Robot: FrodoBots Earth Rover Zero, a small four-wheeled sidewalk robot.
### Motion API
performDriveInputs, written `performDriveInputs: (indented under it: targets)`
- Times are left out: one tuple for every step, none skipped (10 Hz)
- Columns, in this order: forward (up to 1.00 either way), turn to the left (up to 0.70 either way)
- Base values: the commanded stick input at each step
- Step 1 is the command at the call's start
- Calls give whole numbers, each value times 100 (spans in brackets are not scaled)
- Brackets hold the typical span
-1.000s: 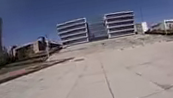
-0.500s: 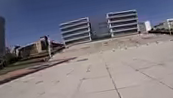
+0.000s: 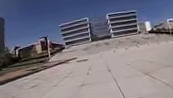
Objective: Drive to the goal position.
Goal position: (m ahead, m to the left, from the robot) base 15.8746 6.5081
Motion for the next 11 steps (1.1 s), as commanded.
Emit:
performDriveInputs:
  targets:
    - [70, 1]
    - [70, 1]
    - [70, 1]
    - [70, 1]
    - [70, 1]
    - [70, 1]
    - [70, 1]
    - [70, 1]
    - [70, 1]
    - [70, 1]
    - [70, 1]
